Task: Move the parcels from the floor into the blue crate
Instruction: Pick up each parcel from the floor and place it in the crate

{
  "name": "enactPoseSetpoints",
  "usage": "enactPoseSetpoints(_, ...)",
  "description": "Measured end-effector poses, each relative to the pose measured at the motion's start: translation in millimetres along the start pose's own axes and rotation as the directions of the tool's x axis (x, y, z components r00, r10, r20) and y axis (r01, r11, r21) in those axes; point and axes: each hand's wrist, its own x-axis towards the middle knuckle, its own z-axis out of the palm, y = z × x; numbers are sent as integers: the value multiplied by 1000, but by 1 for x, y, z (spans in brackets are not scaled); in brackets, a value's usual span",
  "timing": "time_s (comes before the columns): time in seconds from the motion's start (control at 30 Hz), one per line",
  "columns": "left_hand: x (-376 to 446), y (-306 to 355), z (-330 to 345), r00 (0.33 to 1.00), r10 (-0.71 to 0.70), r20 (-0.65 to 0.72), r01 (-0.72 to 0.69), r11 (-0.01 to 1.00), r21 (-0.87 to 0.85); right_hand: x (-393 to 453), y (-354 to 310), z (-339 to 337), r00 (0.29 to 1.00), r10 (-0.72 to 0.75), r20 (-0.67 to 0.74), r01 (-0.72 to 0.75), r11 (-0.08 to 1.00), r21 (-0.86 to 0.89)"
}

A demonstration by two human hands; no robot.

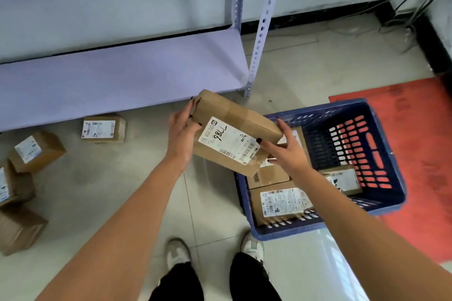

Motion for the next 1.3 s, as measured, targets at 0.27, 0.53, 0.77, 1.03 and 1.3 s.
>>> enactPoseSetpoints(0.27,2,-28,66,997,52,63,-63,981,182,3,65,-51,978,209,-25,-206,975,77)
enactPoseSetpoints(0.53,13,-54,115,964,-26,265,-102,882,460,6,116,-77,911,411,-33,-396,894,208)
enactPoseSetpoints(0.77,22,-77,137,977,-45,209,-56,891,450,35,138,-76,926,372,-65,-358,919,168)
enactPoseSetpoints(1.03,18,-113,156,986,-9,169,-79,860,505,59,159,-48,945,314,-96,-299,944,138)
enactPoseSetpoints(1.3,-12,-146,172,994,-40,98,-13,873,488,72,157,-20,958,180,-224,-226,953,-201)
